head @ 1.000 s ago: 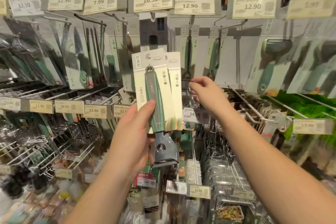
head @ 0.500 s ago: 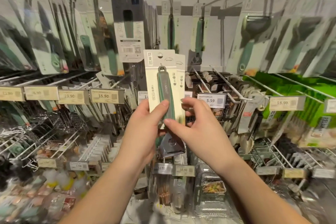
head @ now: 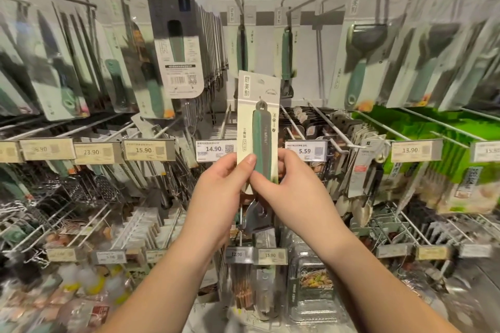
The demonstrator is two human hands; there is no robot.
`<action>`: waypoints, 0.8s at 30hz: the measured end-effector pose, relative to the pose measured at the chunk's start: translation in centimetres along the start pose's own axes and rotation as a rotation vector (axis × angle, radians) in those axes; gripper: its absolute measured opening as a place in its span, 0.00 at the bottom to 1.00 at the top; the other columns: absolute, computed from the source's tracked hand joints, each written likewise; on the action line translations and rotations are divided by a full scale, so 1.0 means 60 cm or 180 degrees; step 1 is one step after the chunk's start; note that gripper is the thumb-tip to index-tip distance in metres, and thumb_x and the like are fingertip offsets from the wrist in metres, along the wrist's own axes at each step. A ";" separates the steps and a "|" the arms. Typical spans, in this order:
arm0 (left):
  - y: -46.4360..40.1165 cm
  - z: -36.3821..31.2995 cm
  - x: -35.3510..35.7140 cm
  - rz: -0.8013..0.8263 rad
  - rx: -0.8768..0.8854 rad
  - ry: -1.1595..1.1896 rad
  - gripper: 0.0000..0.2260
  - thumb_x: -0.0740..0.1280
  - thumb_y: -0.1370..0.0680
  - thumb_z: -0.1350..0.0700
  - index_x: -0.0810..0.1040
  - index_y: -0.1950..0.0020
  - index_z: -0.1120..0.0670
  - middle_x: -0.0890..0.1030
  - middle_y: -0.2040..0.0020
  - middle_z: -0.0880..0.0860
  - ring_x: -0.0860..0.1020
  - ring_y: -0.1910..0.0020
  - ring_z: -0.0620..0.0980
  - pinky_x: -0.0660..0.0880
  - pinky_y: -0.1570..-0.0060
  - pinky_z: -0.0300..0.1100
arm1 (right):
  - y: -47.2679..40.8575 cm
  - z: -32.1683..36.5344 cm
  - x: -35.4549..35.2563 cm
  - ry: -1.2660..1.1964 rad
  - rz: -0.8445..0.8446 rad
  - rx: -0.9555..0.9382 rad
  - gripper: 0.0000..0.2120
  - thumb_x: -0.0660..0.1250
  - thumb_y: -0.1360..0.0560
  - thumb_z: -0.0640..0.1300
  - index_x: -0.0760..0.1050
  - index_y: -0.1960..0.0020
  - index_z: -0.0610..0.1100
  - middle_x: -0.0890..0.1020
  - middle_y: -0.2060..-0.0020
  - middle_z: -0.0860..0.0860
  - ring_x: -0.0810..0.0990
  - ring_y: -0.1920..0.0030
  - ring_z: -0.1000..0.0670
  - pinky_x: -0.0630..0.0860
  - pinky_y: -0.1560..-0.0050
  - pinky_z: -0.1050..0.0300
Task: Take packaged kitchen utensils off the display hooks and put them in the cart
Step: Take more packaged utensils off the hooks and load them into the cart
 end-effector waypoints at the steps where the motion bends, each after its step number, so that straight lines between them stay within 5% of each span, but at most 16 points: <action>1: -0.001 0.000 -0.002 -0.0016 -0.0026 -0.0034 0.10 0.64 0.18 0.48 0.85 0.46 0.46 0.86 0.54 0.42 0.83 0.55 0.42 0.76 0.51 0.47 | -0.001 0.000 -0.001 -0.0045 0.0023 0.0036 0.09 0.69 0.25 0.60 0.69 0.50 0.63 0.81 0.56 0.61 0.81 0.59 0.63 0.76 0.63 0.67; 5: -0.006 0.002 -0.006 -0.0111 -0.0195 0.0159 0.19 0.57 0.17 0.41 0.84 0.42 0.49 0.87 0.48 0.49 0.84 0.47 0.52 0.79 0.49 0.51 | -0.004 -0.006 -0.004 -0.0243 0.0003 0.0125 0.12 0.70 0.24 0.55 0.71 0.43 0.61 0.82 0.57 0.62 0.81 0.61 0.64 0.74 0.67 0.69; 9: -0.008 0.005 -0.013 -0.0309 0.0035 -0.0108 0.08 0.65 0.18 0.49 0.83 0.45 0.44 0.85 0.50 0.37 0.83 0.51 0.40 0.79 0.59 0.38 | -0.008 -0.013 -0.008 -0.0494 -0.0032 0.0203 0.12 0.71 0.24 0.51 0.73 0.43 0.61 0.84 0.57 0.60 0.82 0.63 0.62 0.76 0.67 0.66; 15: -0.021 0.015 -0.020 -0.0508 -0.0017 -0.0006 0.10 0.71 0.22 0.57 0.84 0.52 0.40 0.85 0.48 0.45 0.83 0.46 0.52 0.79 0.52 0.48 | -0.012 -0.021 -0.019 -0.0704 -0.0081 0.0261 0.08 0.70 0.23 0.51 0.75 0.46 0.61 0.85 0.59 0.63 0.83 0.61 0.62 0.77 0.63 0.69; 20: -0.020 0.004 -0.028 -0.0604 0.0029 0.0155 0.12 0.72 0.22 0.59 0.84 0.58 0.40 0.83 0.58 0.36 0.81 0.51 0.44 0.74 0.56 0.42 | -0.037 -0.017 -0.064 -0.0385 -0.0428 0.0236 0.17 0.68 0.22 0.54 0.74 0.35 0.54 0.84 0.56 0.60 0.82 0.63 0.65 0.76 0.67 0.69; 24: -0.019 -0.006 -0.038 -0.0611 0.0077 0.0199 0.12 0.71 0.22 0.59 0.84 0.59 0.41 0.81 0.62 0.39 0.80 0.53 0.47 0.74 0.54 0.44 | -0.074 -0.014 -0.099 0.0029 -0.0821 0.0148 0.24 0.68 0.24 0.58 0.73 0.31 0.53 0.84 0.57 0.59 0.83 0.62 0.60 0.82 0.57 0.53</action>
Point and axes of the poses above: each hand's wrist, its own y-axis away from the middle knuckle, its own x-axis out of the palm, z = x × y, the point moved 1 cm from there along -y, towards the middle knuckle
